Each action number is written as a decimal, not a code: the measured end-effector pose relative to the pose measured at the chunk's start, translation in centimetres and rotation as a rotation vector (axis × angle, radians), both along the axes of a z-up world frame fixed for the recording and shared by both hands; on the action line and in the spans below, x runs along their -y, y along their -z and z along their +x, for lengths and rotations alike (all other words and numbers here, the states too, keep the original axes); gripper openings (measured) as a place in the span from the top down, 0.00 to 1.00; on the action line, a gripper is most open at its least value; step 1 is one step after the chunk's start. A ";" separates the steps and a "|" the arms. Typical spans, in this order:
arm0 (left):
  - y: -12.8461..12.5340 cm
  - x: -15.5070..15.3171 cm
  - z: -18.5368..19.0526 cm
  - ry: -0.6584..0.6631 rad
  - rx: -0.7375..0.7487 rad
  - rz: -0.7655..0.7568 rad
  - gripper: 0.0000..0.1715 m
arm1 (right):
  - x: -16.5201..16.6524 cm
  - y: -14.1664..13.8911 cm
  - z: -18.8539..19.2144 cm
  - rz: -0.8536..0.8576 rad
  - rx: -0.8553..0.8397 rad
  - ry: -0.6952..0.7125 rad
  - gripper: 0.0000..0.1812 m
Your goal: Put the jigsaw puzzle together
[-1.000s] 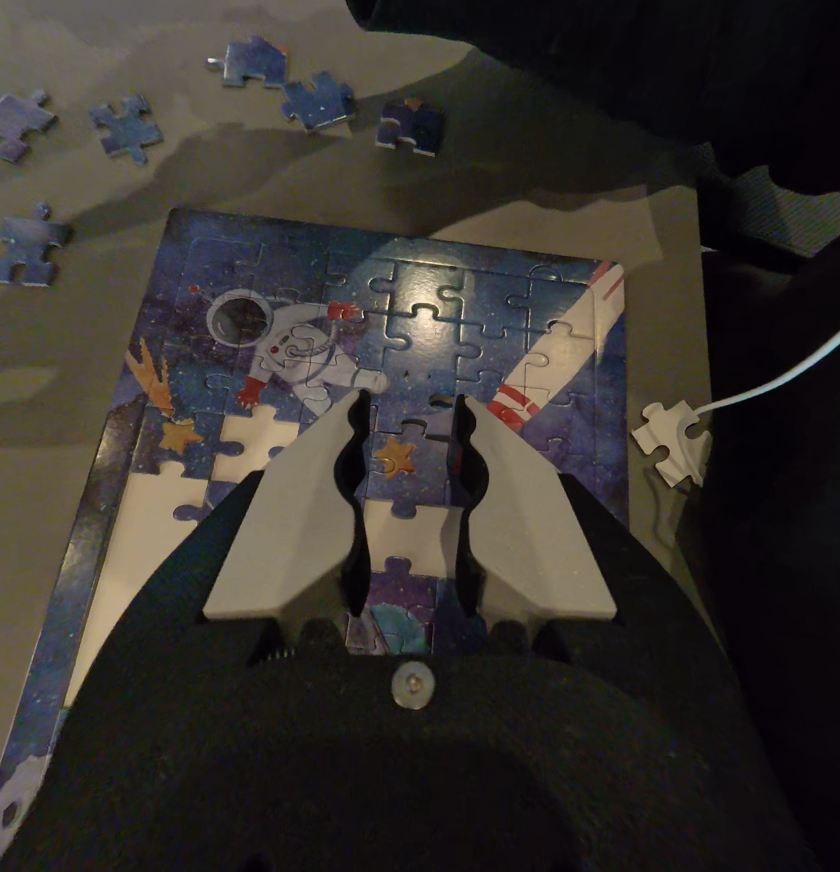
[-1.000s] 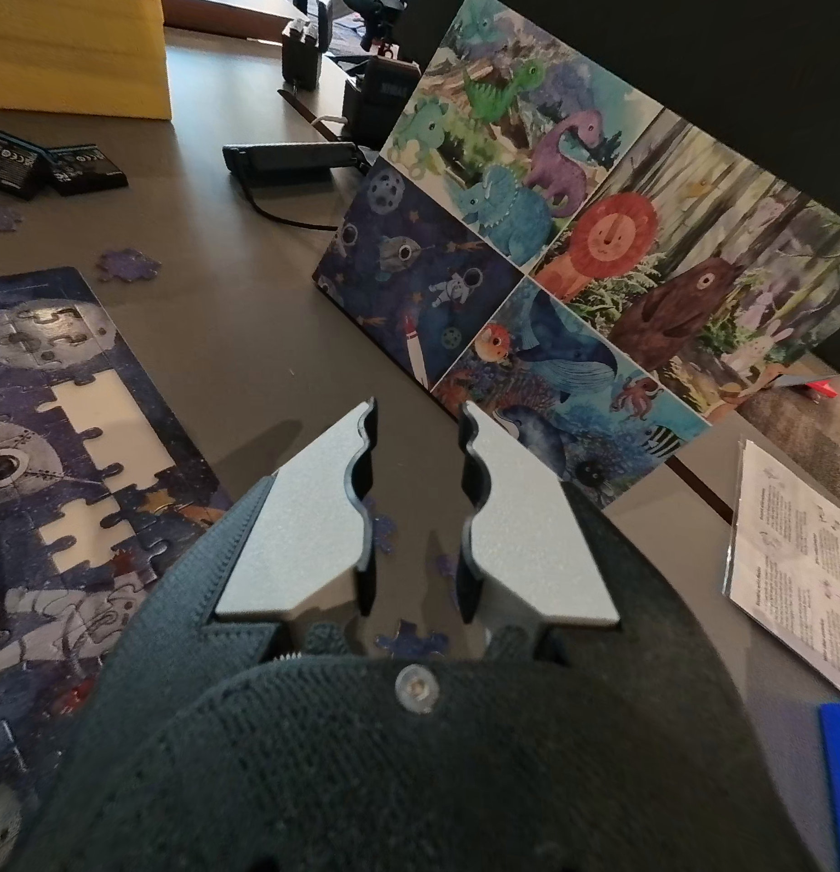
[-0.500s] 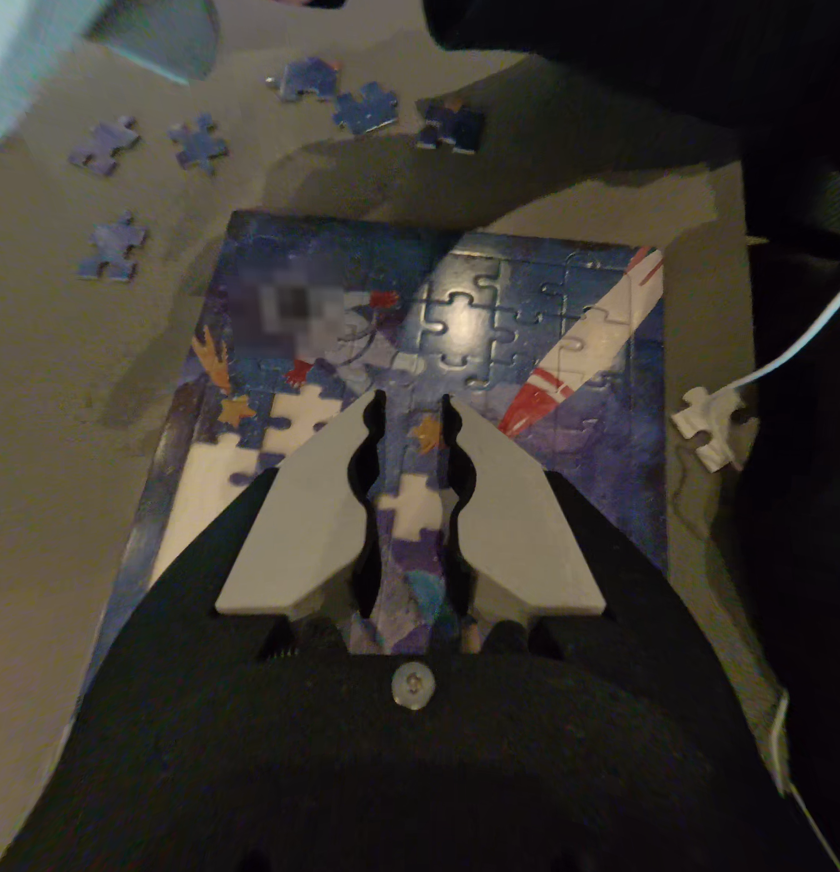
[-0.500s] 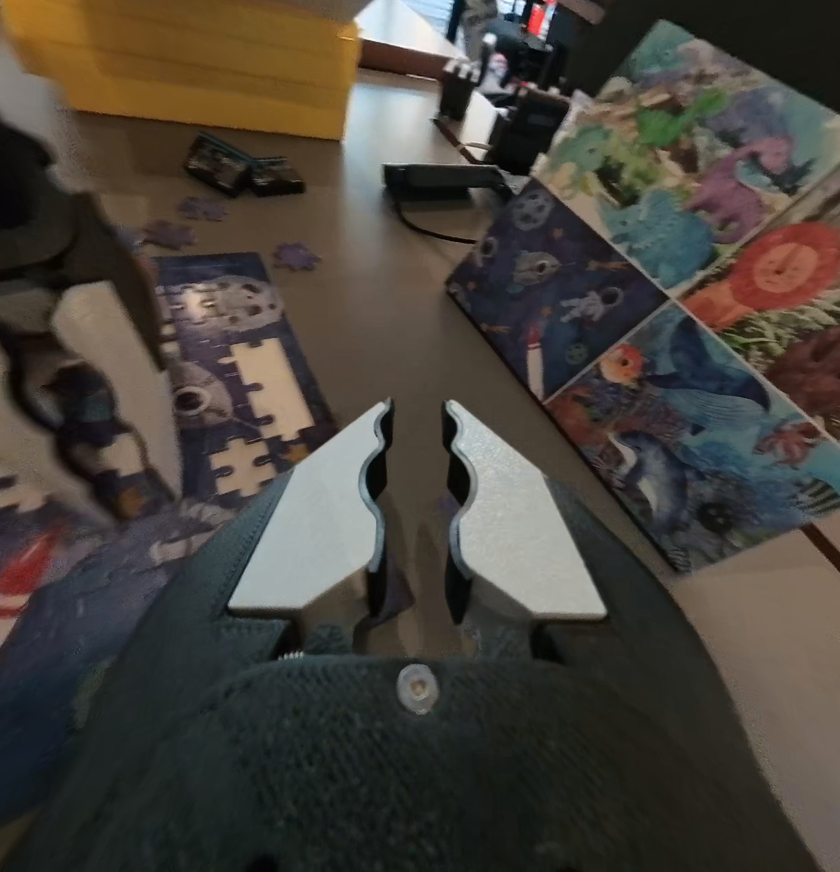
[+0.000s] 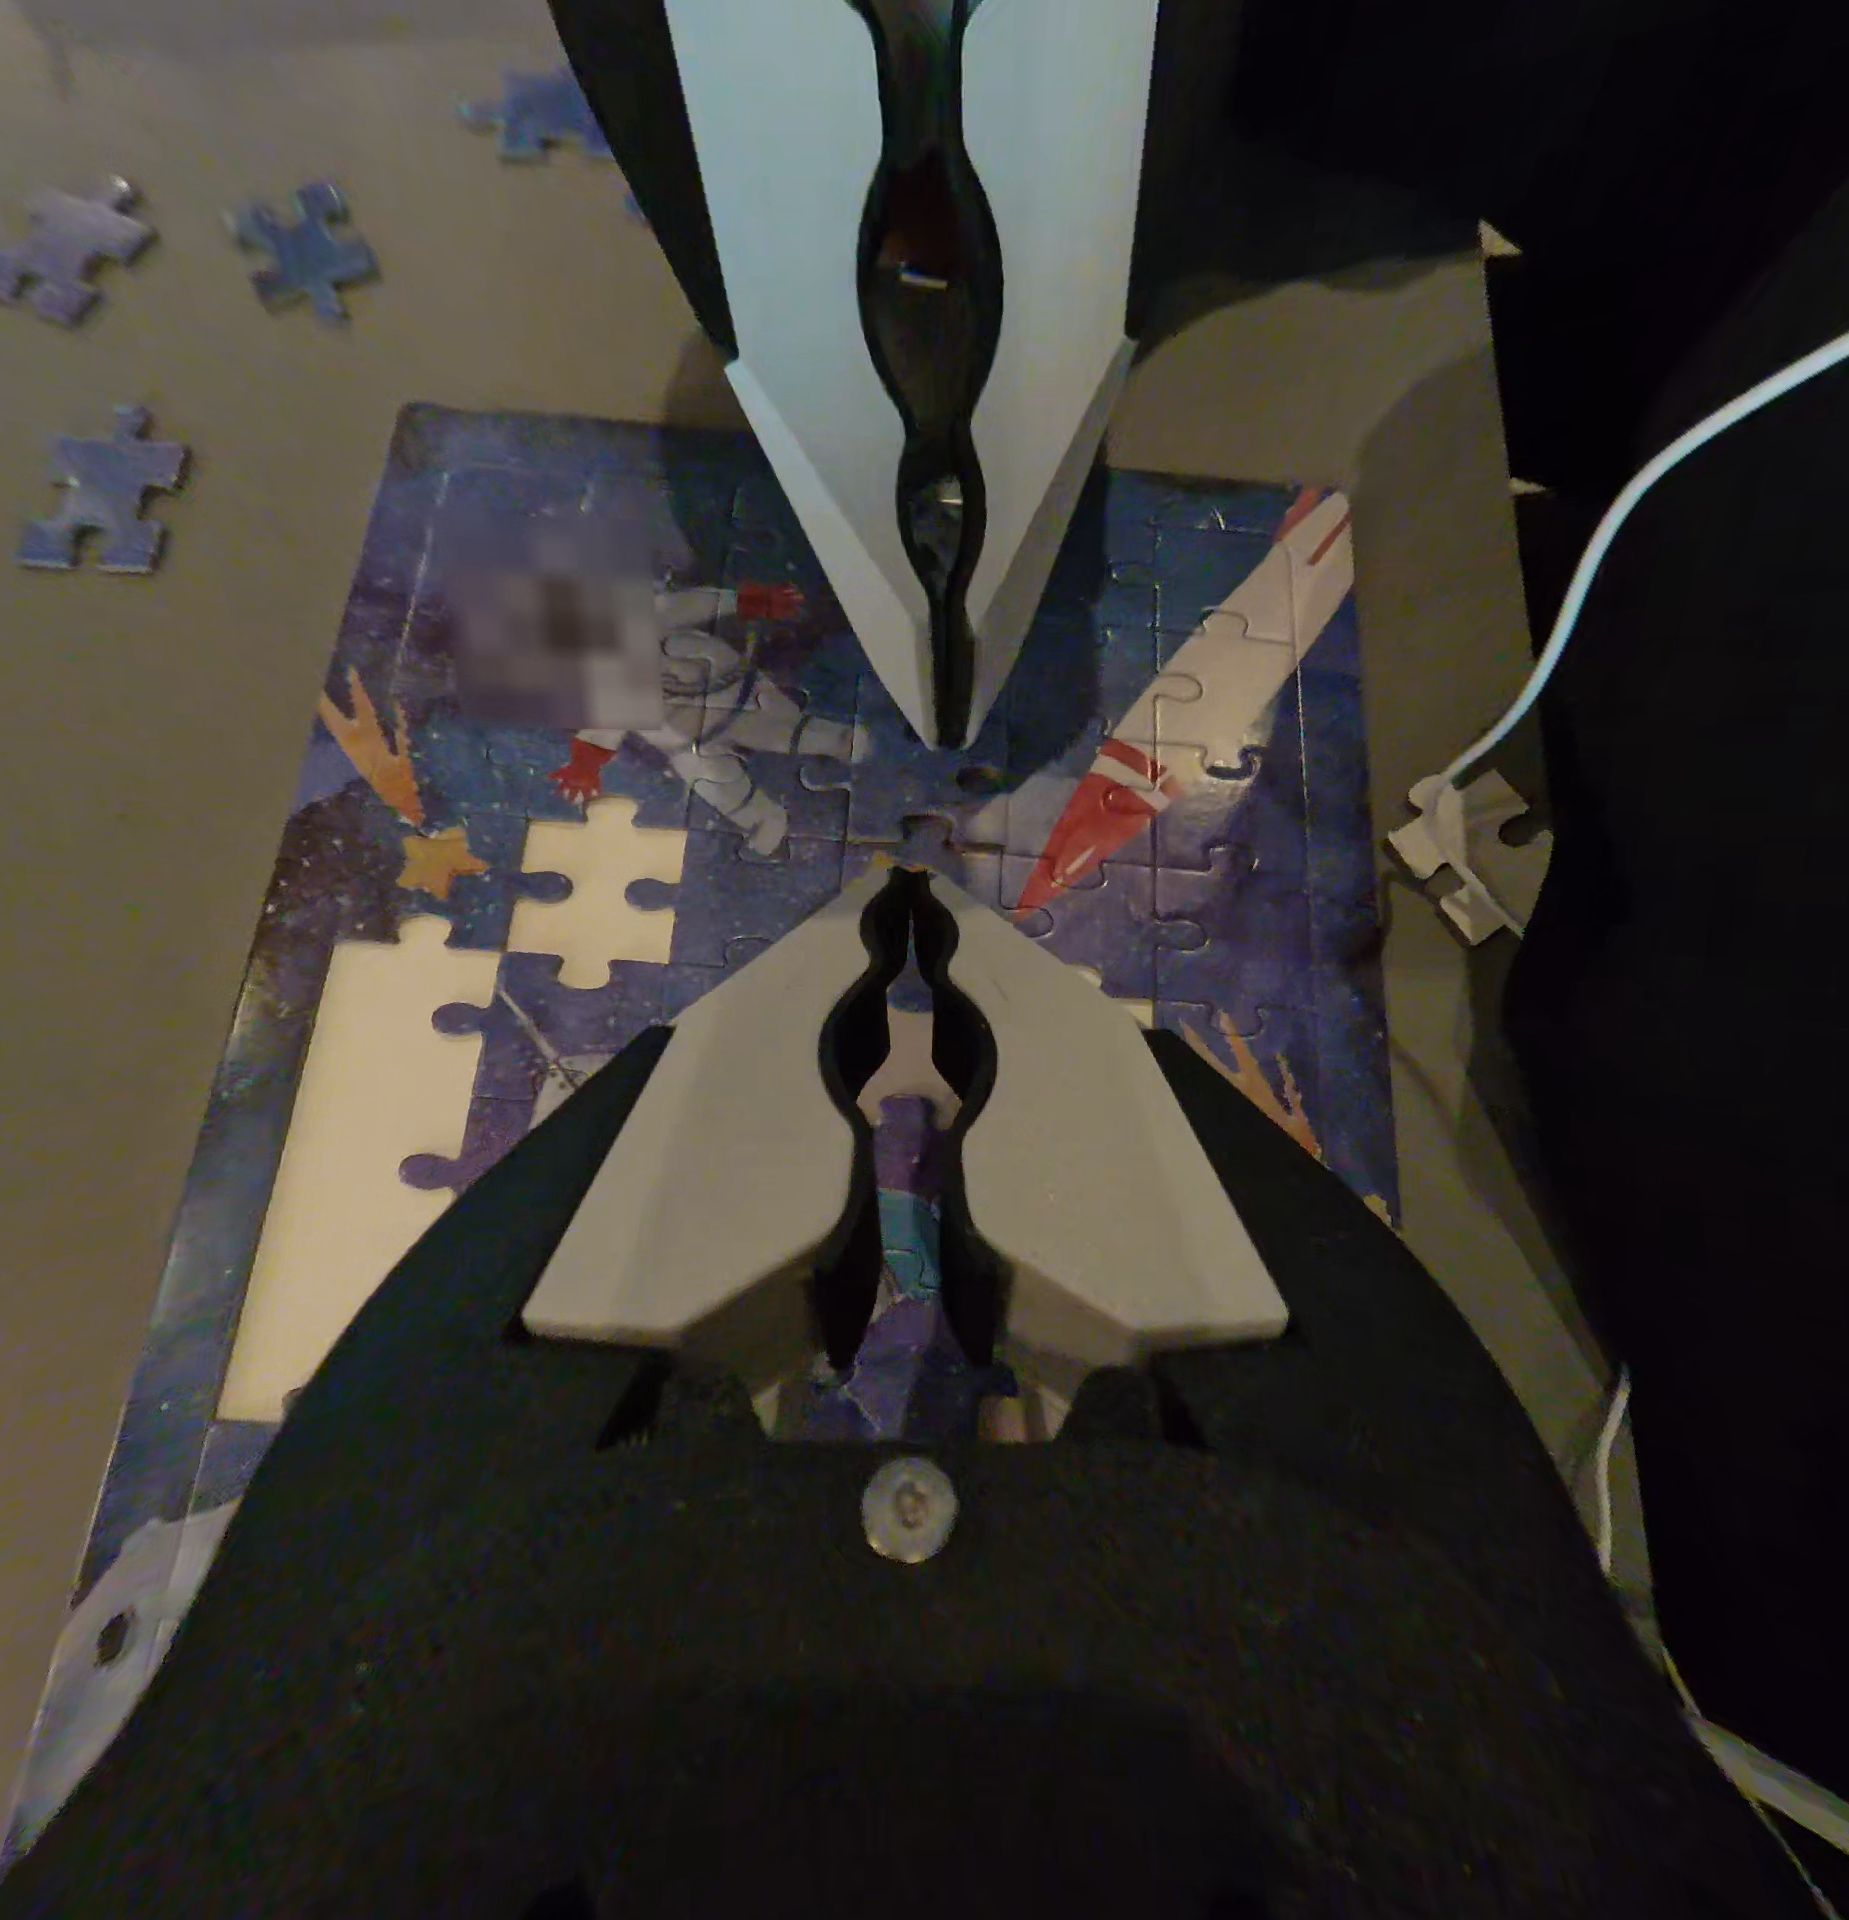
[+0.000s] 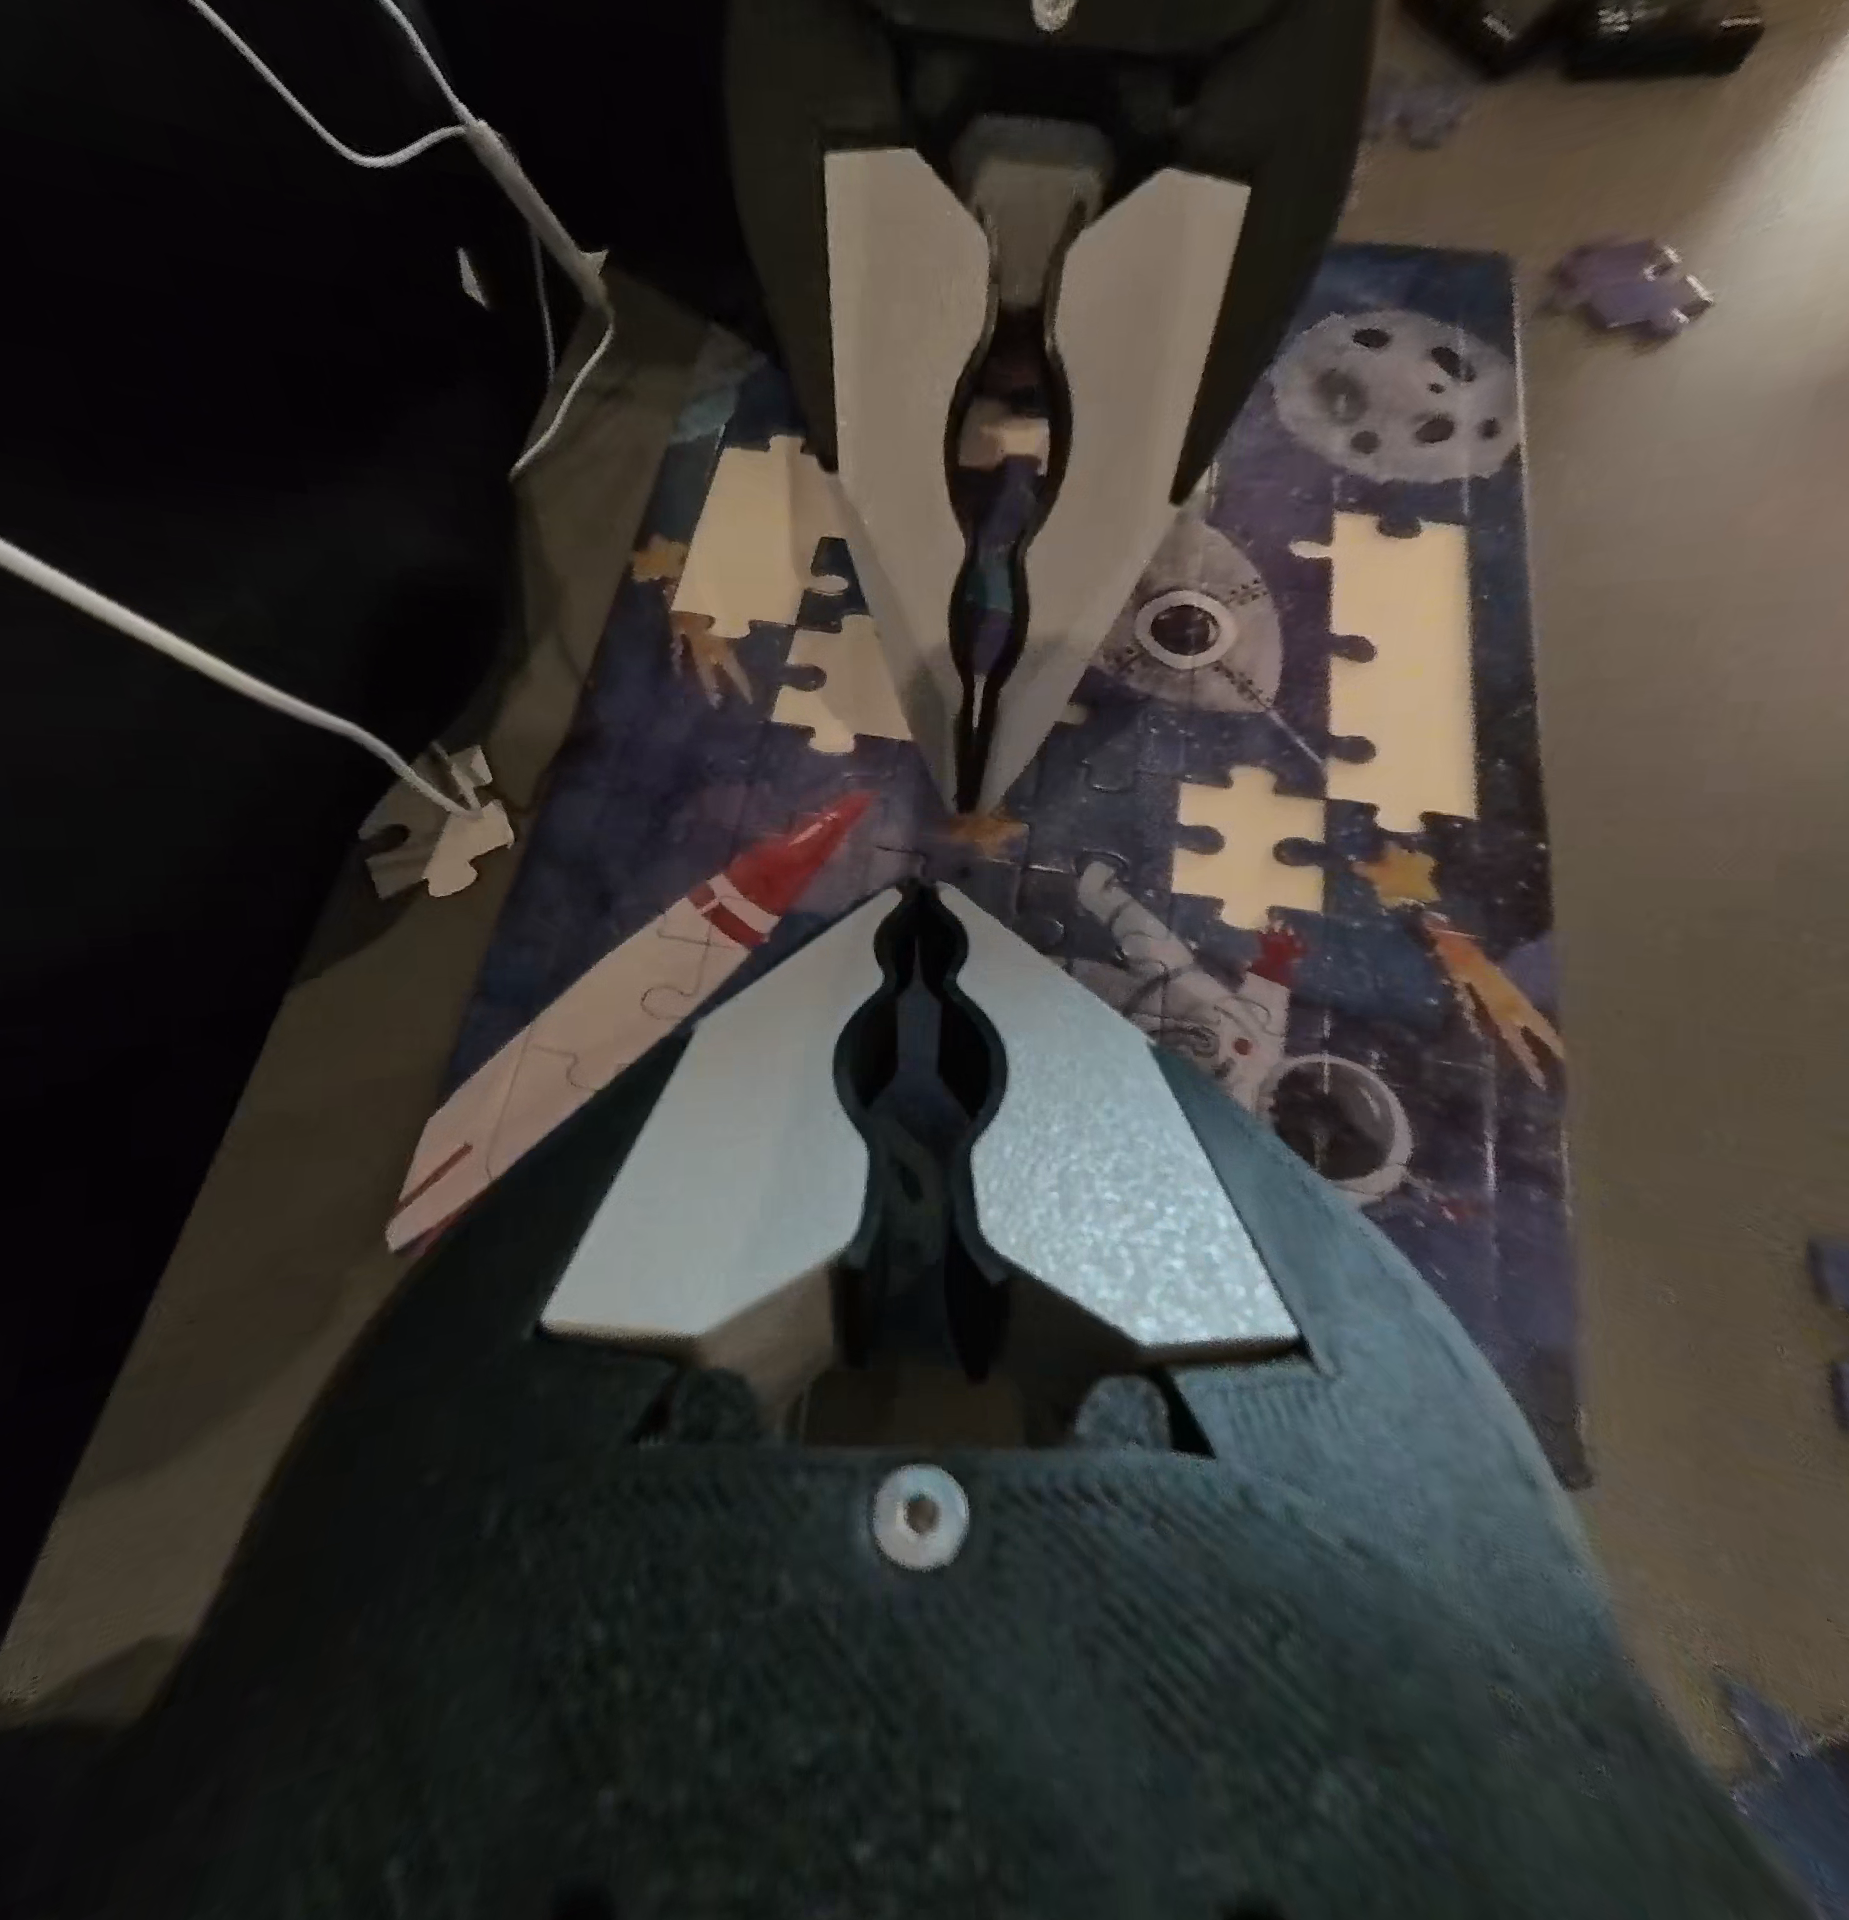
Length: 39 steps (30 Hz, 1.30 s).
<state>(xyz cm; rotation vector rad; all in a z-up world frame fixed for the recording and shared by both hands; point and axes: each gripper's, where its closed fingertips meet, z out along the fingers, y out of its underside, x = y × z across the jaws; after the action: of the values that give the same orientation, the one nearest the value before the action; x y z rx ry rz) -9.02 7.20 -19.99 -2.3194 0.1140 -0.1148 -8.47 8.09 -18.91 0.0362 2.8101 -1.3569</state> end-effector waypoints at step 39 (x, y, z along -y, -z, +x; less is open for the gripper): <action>0.2 0.0 0.1 0.006 0.001 -0.016 1.00 | 0.0 1.1 -2.7 0.065 -0.069 0.150 1.00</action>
<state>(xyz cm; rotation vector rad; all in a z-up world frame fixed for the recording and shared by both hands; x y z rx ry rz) -8.90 7.22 -20.21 -2.3348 0.1203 -0.1208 -11.21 8.11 -19.96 0.2098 2.9629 -1.3176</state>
